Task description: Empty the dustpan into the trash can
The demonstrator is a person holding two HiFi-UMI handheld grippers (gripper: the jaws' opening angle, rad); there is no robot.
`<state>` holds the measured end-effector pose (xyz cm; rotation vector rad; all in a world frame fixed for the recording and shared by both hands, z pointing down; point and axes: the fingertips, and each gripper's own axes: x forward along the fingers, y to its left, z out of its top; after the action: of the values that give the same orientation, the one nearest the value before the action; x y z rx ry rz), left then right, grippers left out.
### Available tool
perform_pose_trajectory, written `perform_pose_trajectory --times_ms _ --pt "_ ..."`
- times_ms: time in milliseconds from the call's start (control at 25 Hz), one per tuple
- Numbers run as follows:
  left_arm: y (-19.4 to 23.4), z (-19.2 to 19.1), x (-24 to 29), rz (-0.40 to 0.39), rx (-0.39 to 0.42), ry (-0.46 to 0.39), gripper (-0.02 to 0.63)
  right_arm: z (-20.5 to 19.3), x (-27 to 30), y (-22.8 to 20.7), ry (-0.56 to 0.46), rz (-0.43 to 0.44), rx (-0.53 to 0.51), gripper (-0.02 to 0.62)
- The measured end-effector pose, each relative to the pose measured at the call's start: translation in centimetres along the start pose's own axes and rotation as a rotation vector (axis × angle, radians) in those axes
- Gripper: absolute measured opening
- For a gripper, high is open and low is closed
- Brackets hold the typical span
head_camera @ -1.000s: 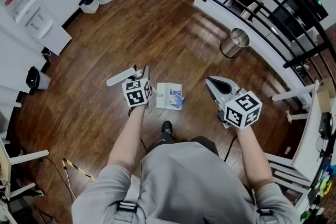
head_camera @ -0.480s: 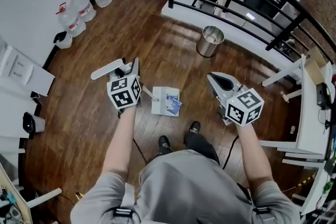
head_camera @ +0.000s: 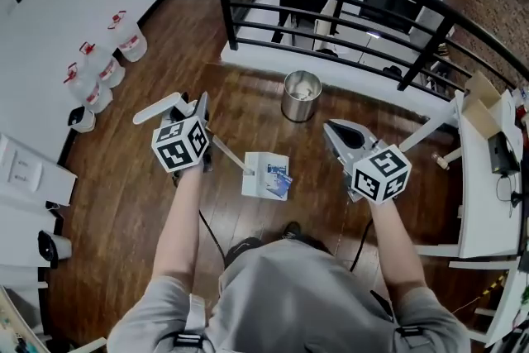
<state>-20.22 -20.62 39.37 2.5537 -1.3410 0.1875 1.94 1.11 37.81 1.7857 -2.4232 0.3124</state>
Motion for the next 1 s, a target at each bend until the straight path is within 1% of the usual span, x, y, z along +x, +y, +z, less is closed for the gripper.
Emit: perform_pose_trajectory --times_ms 200,360,440,600,760,1000 --pt "-5.5 3.4 6.5 -0.048 0.012 -0.014 0.206 2.4 -0.5 -6.8 -0.056 -0.045 0.010 -0.002" --pt "-7.7 7.3 11.7 -0.078 0.009 -0.046 0.206 3.5 0.3 -11.3 -0.078 -0.085 0.031 -0.002" --pt "-8.1 9.5 14.5 -0.095 0.004 -0.068 0.206 3.8 1.3 -13.3 -0.084 -0.108 0.042 -0.002" --pt "-8.8 13.9 20.5 -0.117 -0.007 -0.112 0.206 5.3 4.1 -17.7 -0.095 -0.151 0.028 -0.002" --pt "-9.2 16.3 26.2 -0.155 -0.018 -0.120 0.207 7.5 7.6 -21.3 -0.109 -0.182 0.023 -0.002" --pt "-8.0 19.5 34.3 -0.182 -0.041 -0.119 0.207 10.4 12.9 -25.5 -0.114 -0.230 0.016 -0.002"
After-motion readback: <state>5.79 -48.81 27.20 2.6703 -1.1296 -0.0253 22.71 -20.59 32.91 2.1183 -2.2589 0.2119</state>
